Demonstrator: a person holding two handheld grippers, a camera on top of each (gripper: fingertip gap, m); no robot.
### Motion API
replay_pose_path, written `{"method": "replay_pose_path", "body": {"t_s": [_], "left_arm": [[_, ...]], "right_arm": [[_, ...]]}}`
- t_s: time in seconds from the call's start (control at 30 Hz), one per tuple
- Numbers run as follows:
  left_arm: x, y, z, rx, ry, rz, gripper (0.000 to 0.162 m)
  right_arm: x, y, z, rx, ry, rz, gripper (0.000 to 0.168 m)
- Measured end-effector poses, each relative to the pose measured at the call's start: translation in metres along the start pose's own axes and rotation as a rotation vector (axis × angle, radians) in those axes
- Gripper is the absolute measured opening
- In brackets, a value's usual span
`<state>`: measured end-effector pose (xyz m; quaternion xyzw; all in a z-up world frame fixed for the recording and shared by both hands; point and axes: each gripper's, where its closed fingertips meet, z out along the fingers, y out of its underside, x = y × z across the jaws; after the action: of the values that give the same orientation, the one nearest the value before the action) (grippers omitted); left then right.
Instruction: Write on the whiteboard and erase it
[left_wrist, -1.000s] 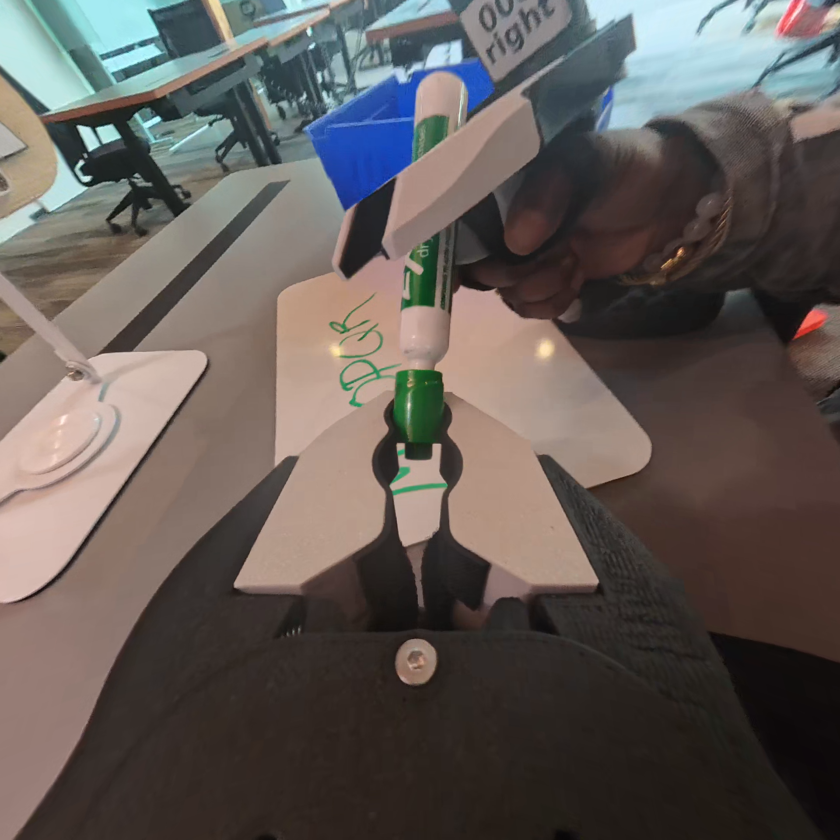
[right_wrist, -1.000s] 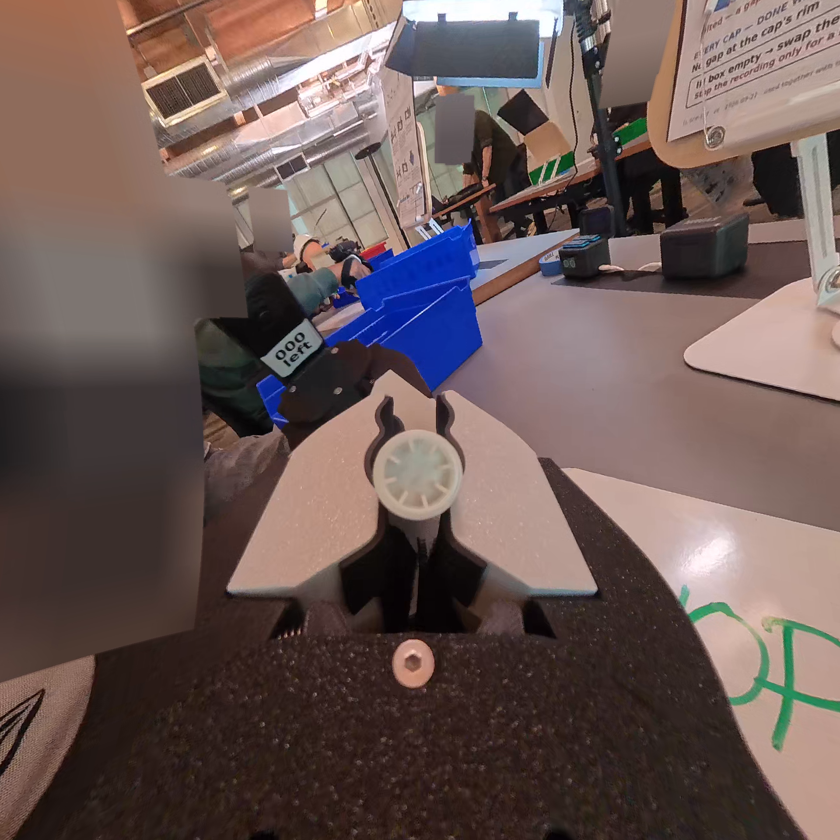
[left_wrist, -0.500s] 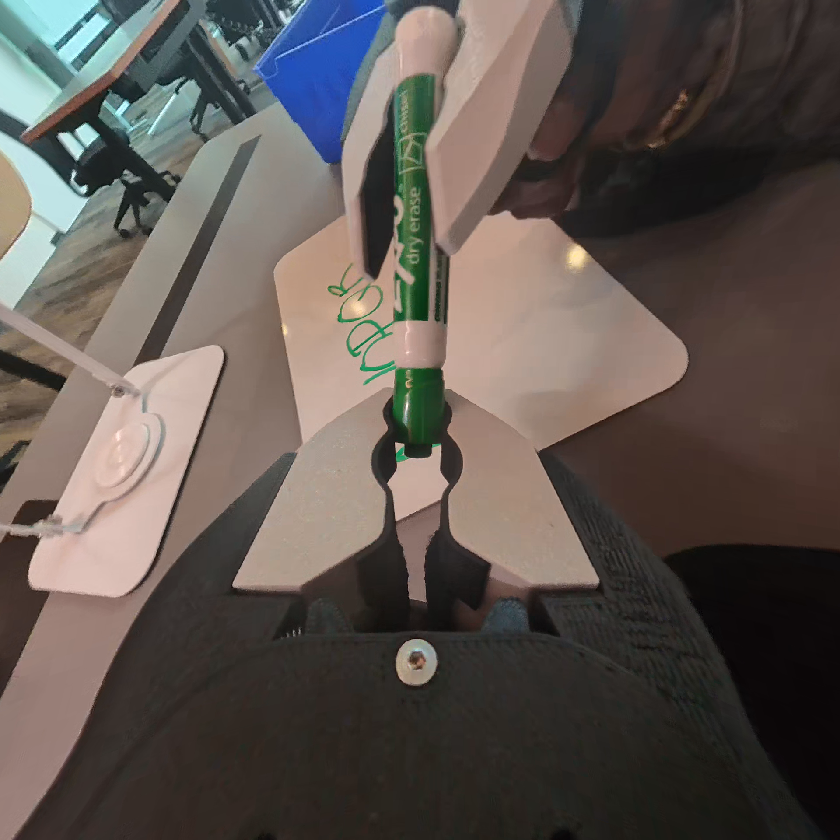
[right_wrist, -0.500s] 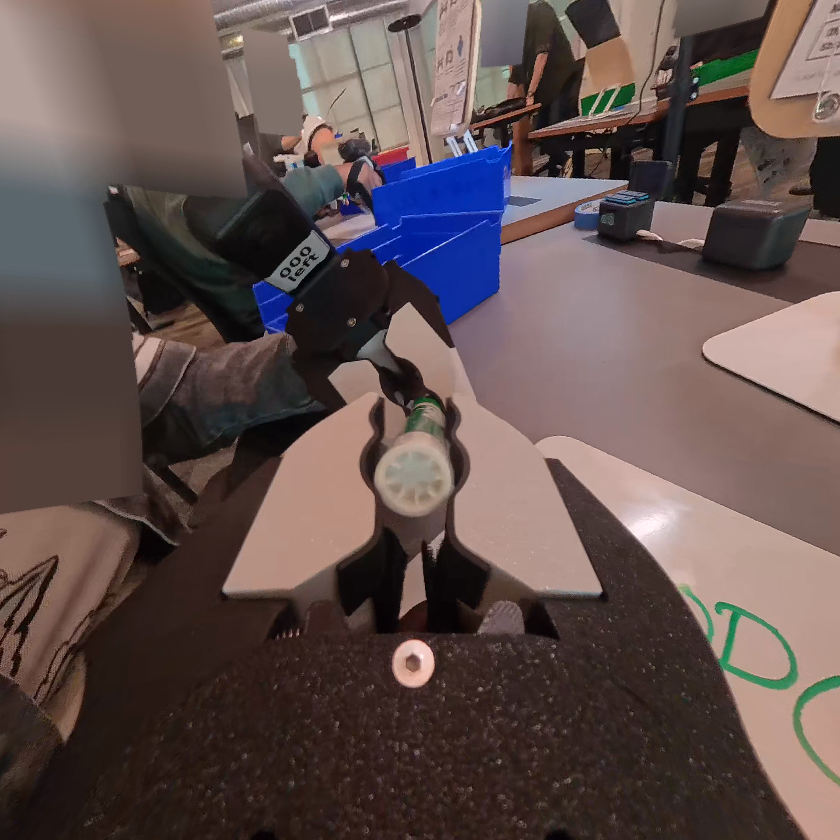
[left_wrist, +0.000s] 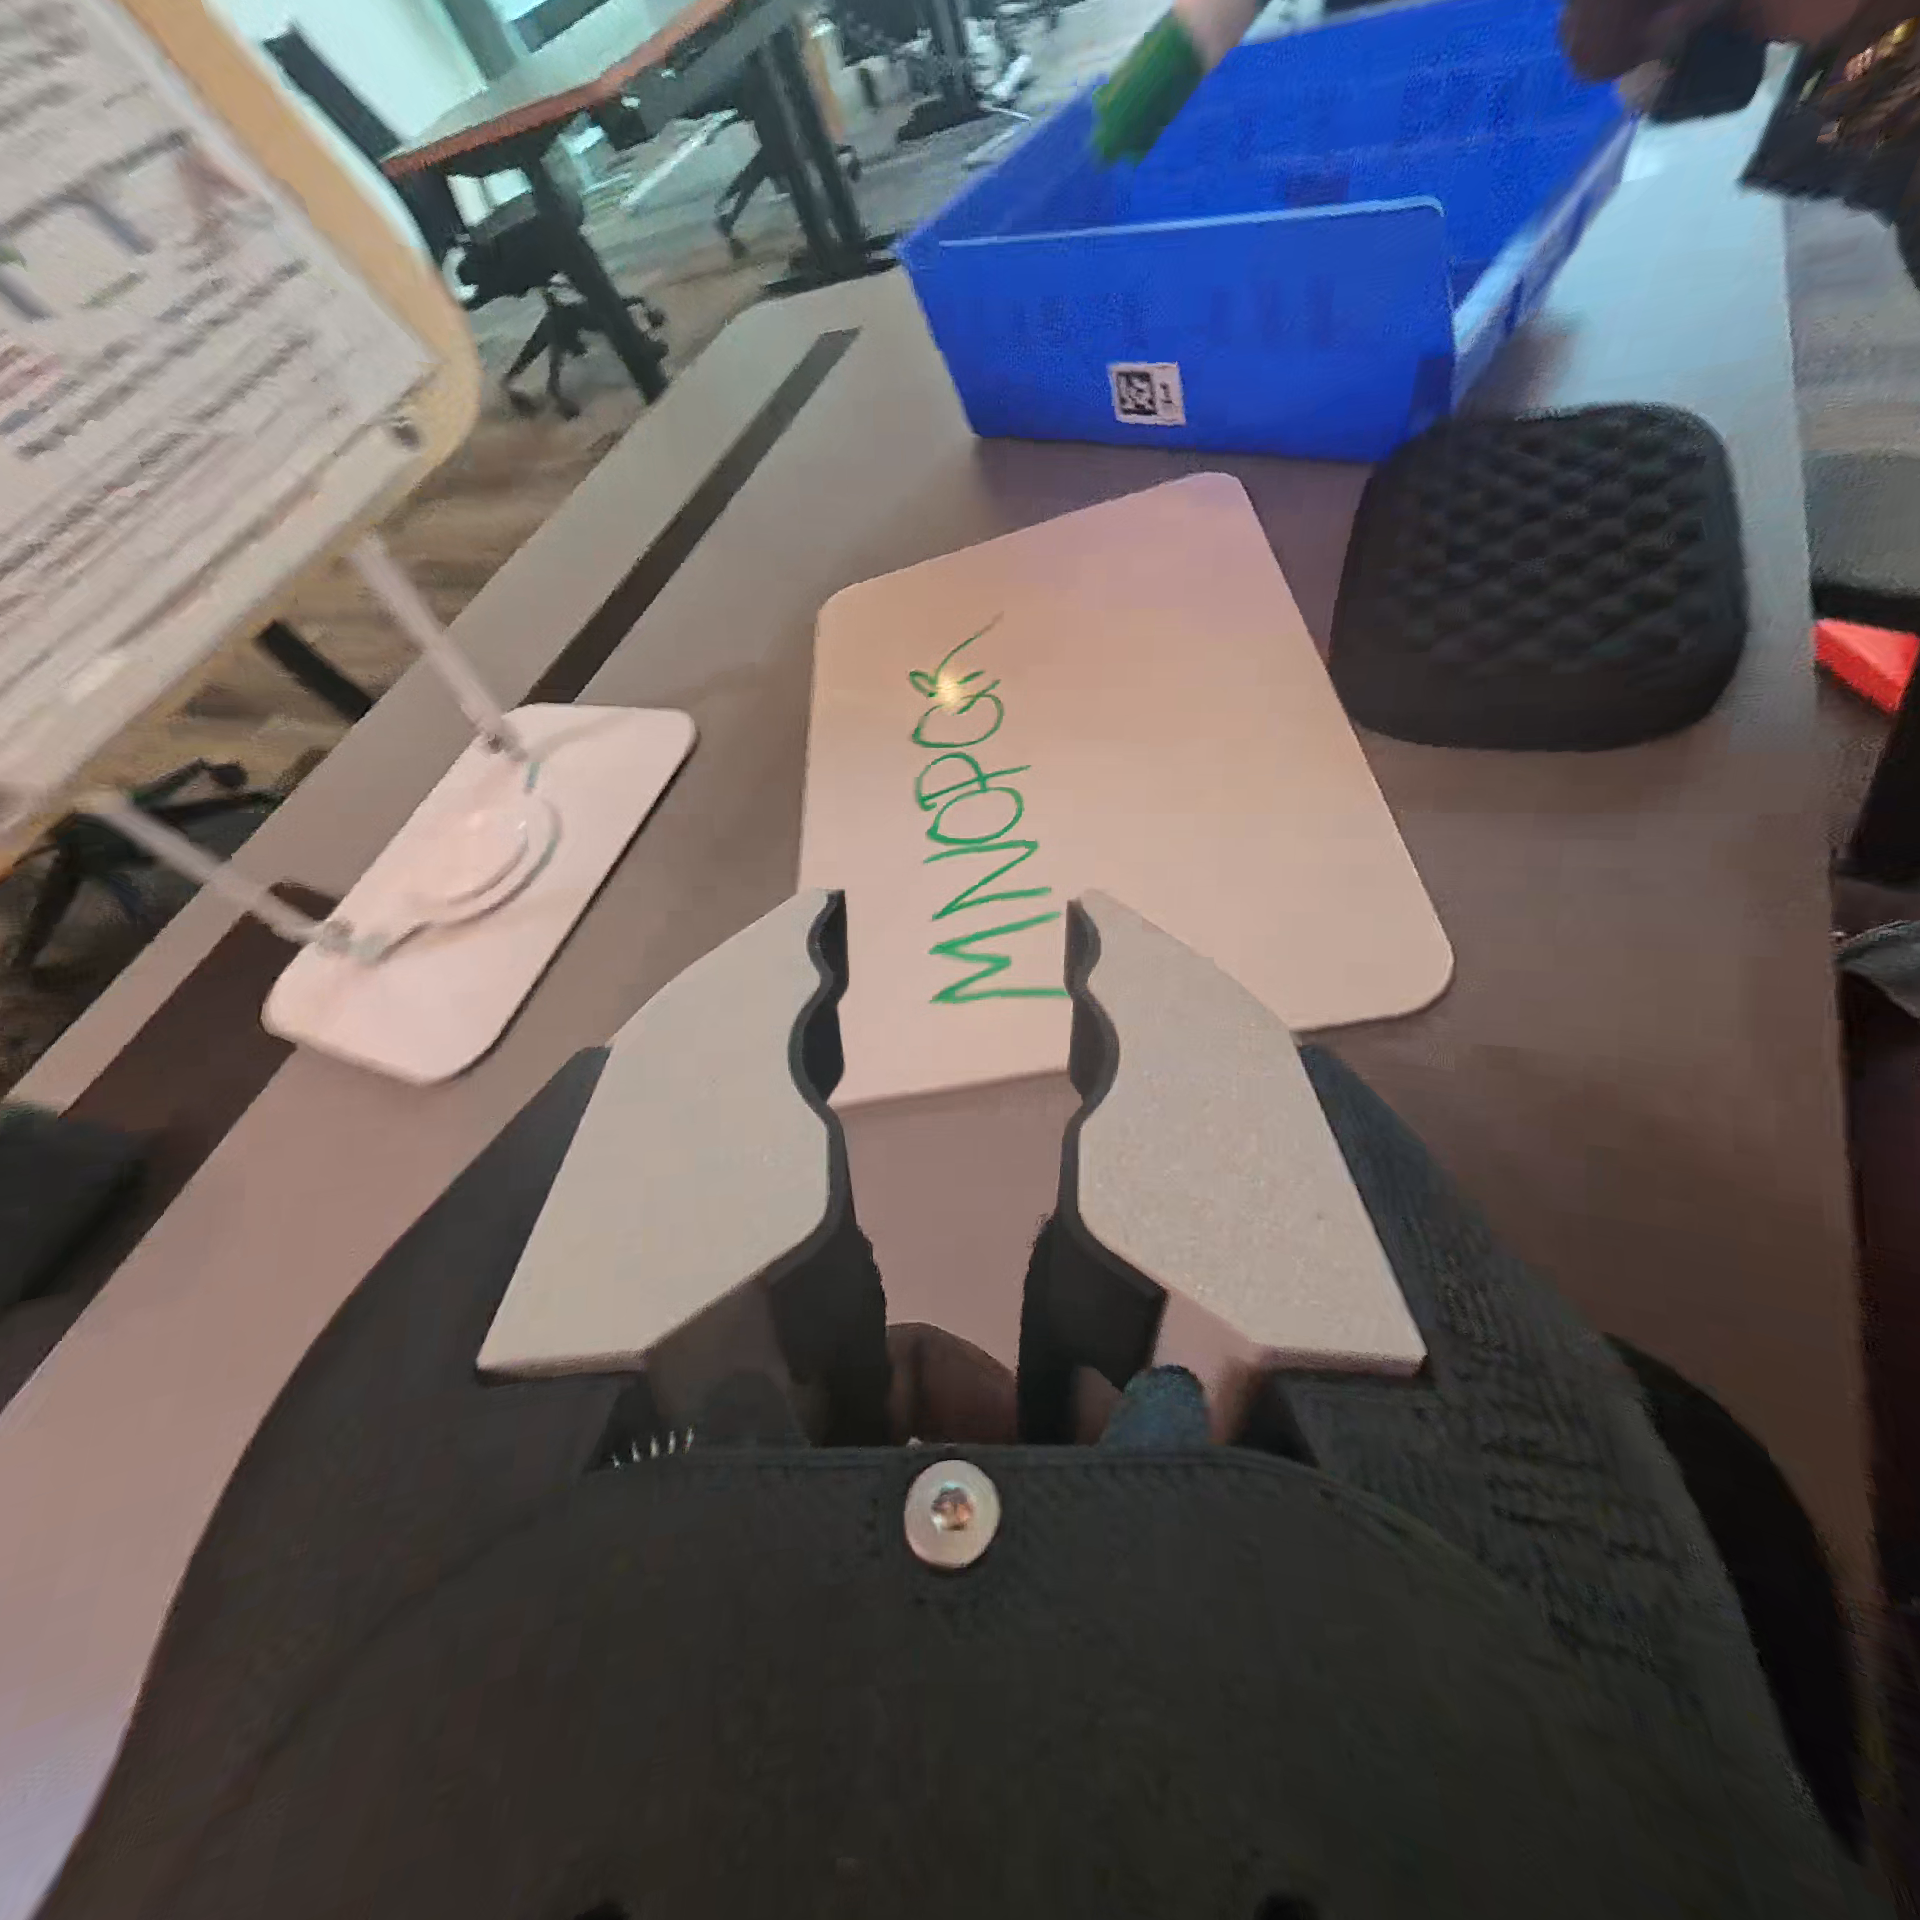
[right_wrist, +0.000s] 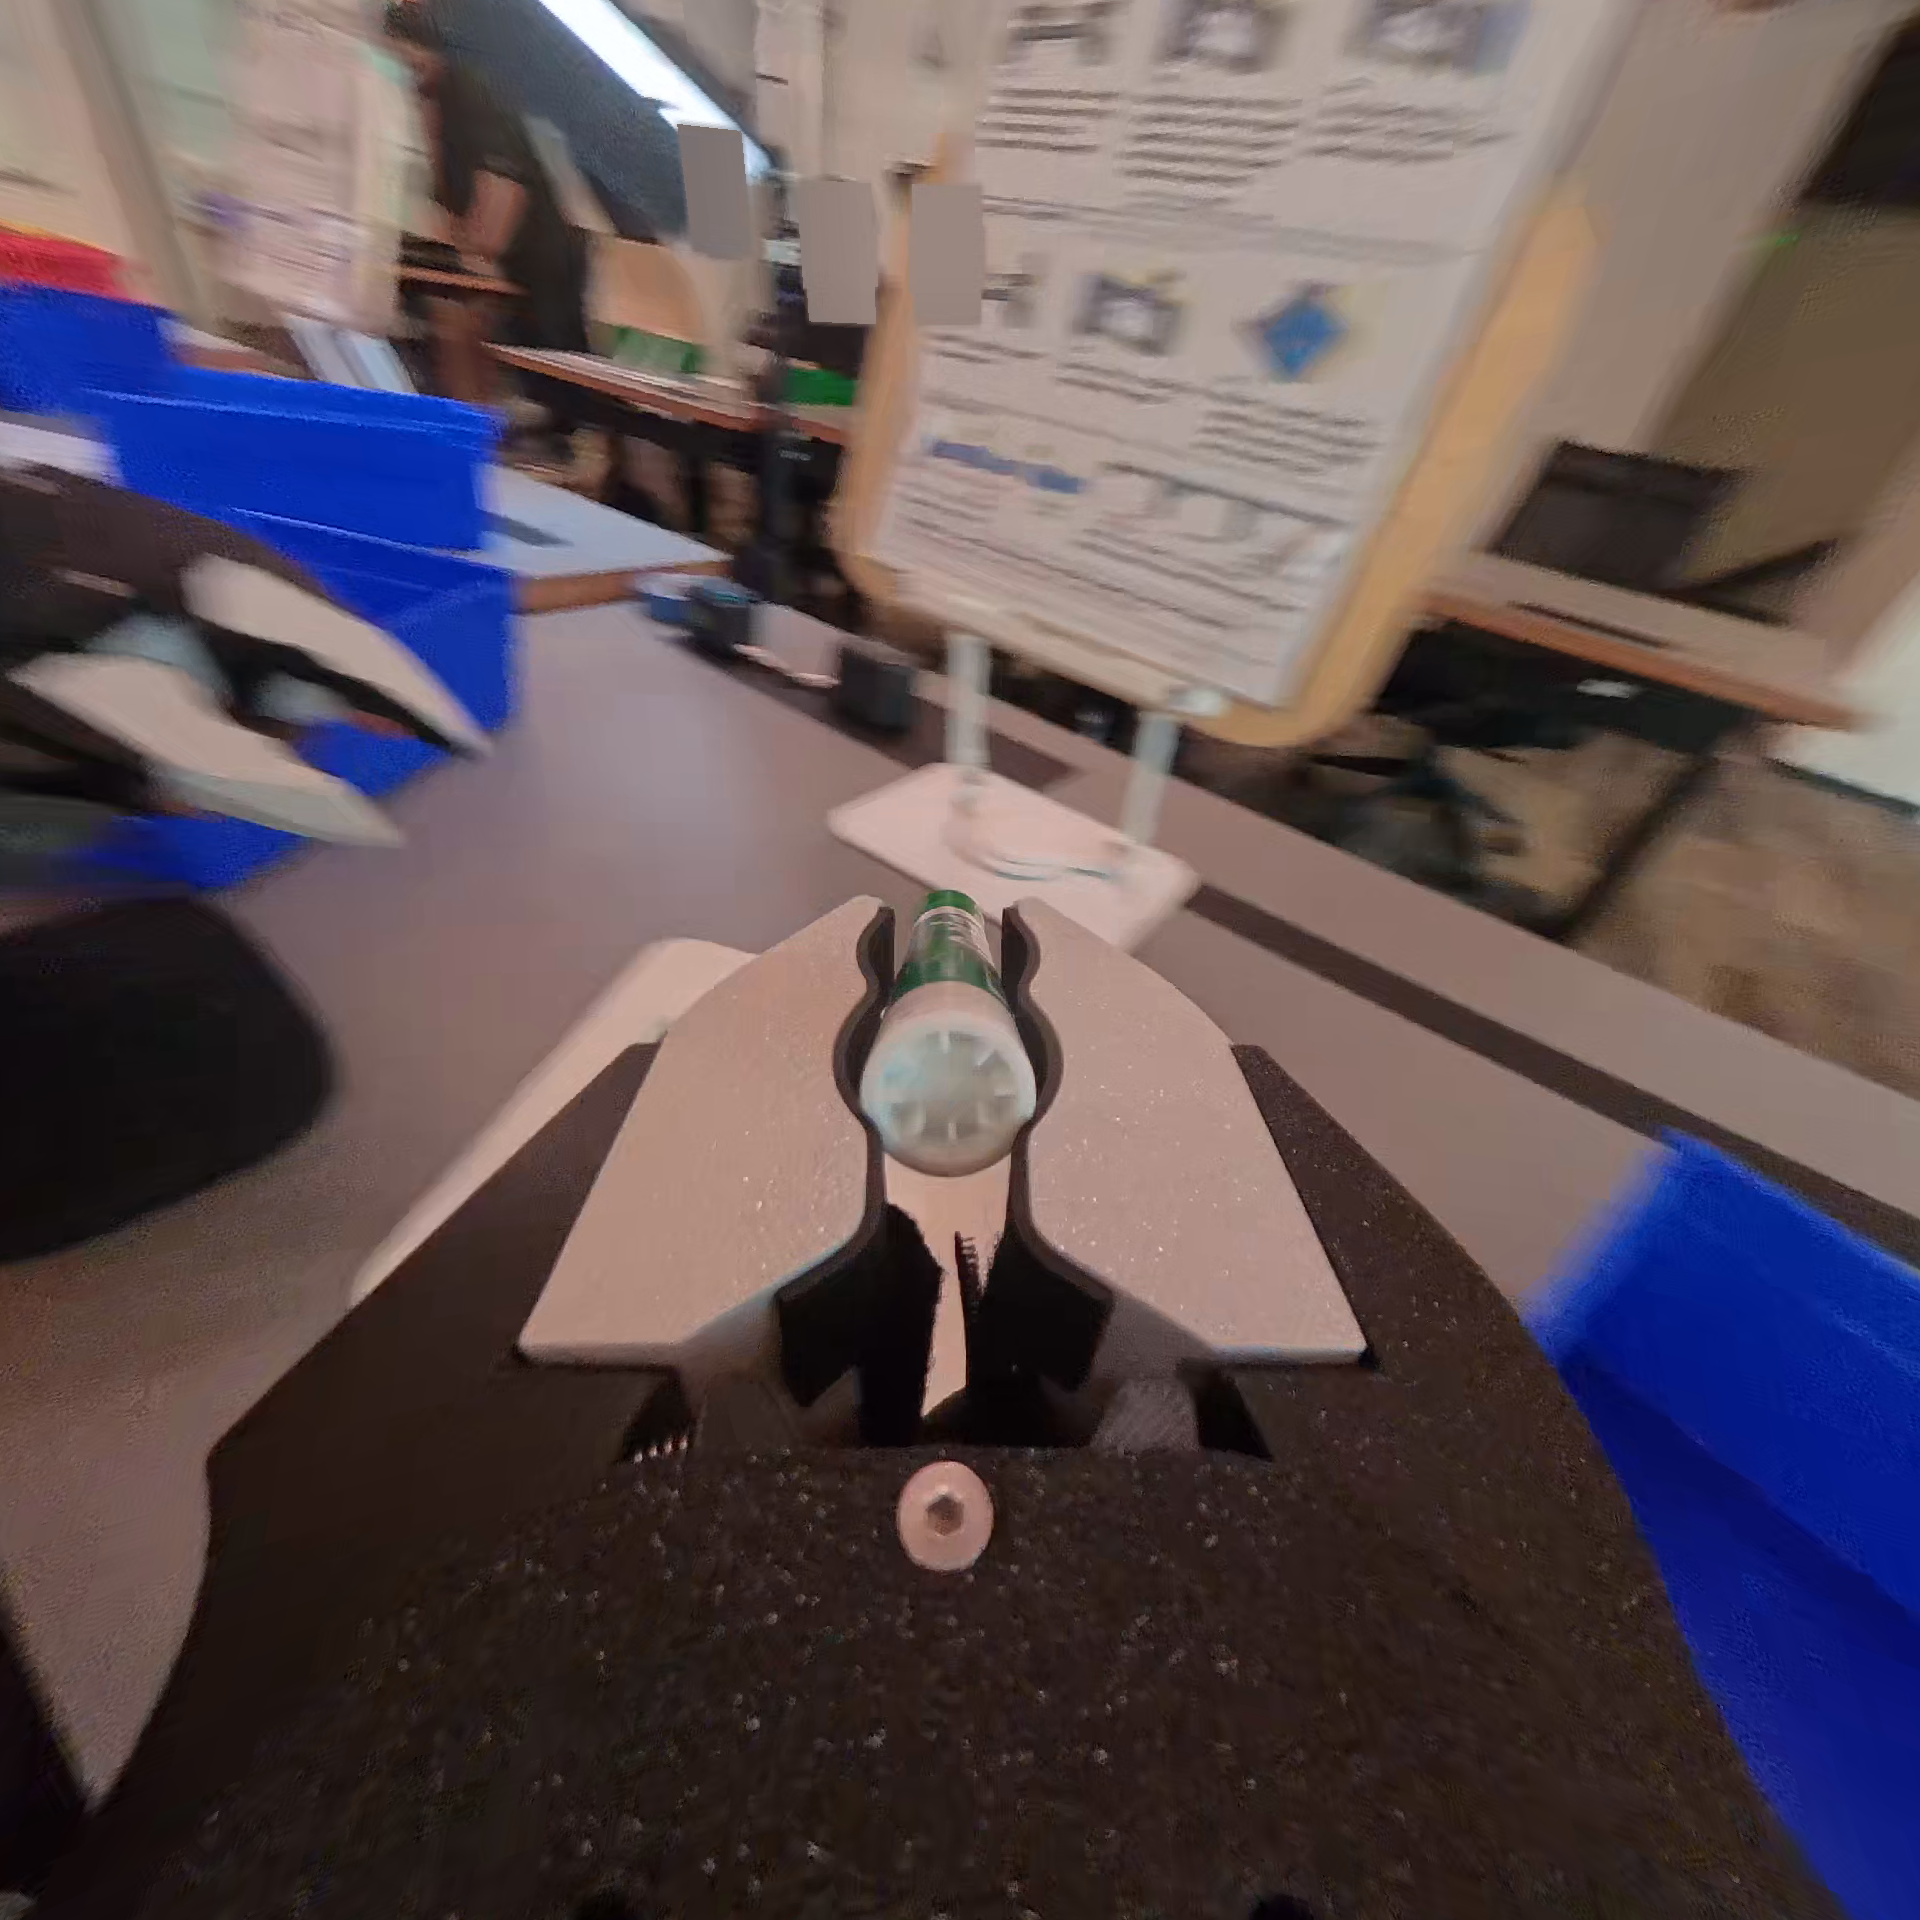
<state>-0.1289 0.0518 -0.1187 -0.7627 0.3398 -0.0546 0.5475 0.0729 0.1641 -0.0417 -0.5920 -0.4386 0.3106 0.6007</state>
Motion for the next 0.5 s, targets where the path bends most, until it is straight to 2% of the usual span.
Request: {"method": "replay_pose_path", "body": {"t_s": [0.07,0.13,0.2,0.23,0.3,0.33,0.4,0.5], "left_arm": [[-0.022,0.004,-0.048,-0.024,-0.118,-0.048,0.04],[-0.059,0.028,-0.105,-0.11,-0.301,-0.129,0.04],[-0.097,0.074,-0.158,-0.258,-0.468,-0.218,0.041],[-0.11,0.106,-0.178,-0.374,-0.503,-0.265,0.046],[-0.12,0.163,-0.197,-0.568,-0.477,-0.421,0.063],[-0.125,0.176,-0.198,-0.583,-0.478,-0.487,0.072],[-0.136,0.189,-0.199,-0.573,-0.53,-0.539,0.076],[-0.135,0.227,-0.218,-0.774,-0.643,-0.649,0.087]], "right_arm": [[0.059,0.01,-0.033,-0.096,0.223,-0.044,0.02],[0.116,0.039,-0.061,-0.25,0.41,-0.071,0.02],[0.145,0.07,-0.068,-0.337,0.419,-0.01,0.02],[0.153,0.08,-0.065,-0.335,0.396,0.017,0.02],[0.163,0.095,-0.057,-0.315,0.37,0.059,0.02],[0.168,0.102,-0.053,-0.318,0.368,0.082,0.021],[0.172,0.11,-0.048,-0.304,0.365,0.113,0.021],[0.177,0.123,-0.046,-0.319,0.372,0.158,0.021]]}}
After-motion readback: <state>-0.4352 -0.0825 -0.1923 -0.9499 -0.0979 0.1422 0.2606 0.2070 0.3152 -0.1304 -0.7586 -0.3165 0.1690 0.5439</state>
